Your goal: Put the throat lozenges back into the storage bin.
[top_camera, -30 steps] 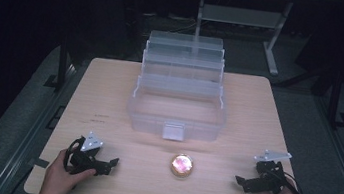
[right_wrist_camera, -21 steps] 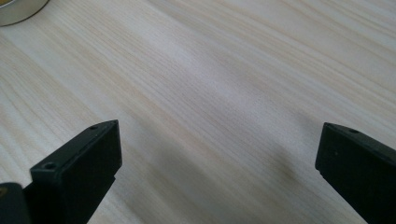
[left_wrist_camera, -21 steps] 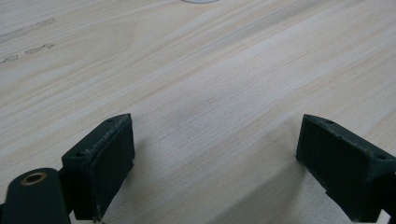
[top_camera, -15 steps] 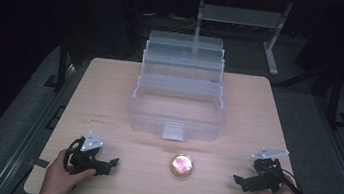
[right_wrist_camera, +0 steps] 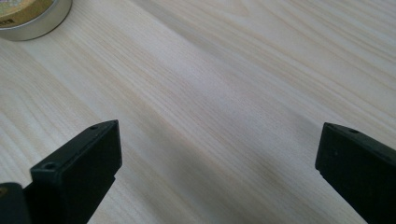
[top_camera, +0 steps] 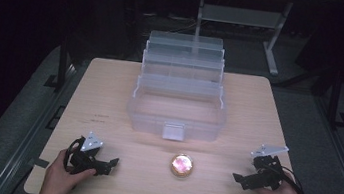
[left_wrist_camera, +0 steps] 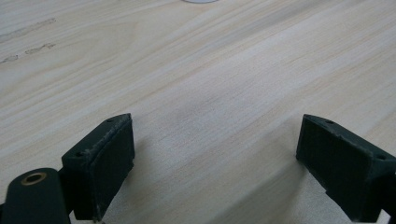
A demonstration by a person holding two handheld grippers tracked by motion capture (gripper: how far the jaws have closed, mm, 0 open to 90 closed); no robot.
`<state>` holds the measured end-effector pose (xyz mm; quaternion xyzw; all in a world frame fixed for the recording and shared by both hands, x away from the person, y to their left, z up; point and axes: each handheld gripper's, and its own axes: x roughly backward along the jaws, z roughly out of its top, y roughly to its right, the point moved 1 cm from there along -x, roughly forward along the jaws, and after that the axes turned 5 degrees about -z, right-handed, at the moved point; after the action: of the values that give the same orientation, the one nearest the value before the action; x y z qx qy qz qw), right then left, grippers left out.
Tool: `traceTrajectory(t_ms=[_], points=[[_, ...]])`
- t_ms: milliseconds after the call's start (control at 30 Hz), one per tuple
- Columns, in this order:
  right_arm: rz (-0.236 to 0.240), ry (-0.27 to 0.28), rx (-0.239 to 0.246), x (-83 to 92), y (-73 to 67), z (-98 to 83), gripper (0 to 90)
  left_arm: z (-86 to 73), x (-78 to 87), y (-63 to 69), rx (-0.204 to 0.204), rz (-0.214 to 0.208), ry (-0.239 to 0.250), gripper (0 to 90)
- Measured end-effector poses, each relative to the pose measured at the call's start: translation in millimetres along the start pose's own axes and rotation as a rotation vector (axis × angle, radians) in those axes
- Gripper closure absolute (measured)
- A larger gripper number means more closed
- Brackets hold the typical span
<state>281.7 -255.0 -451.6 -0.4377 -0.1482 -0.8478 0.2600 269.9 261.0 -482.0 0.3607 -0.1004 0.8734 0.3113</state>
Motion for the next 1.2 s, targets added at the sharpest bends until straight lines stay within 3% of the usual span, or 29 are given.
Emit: traceTrajectory(t_ms=[1200], points=[[0.043, 0.000, 0.060, -2.0, -15.6, 26.8, 0.1, 0.0, -0.1, 0.1, 0.002, 0.000, 0.002, 10.5]])
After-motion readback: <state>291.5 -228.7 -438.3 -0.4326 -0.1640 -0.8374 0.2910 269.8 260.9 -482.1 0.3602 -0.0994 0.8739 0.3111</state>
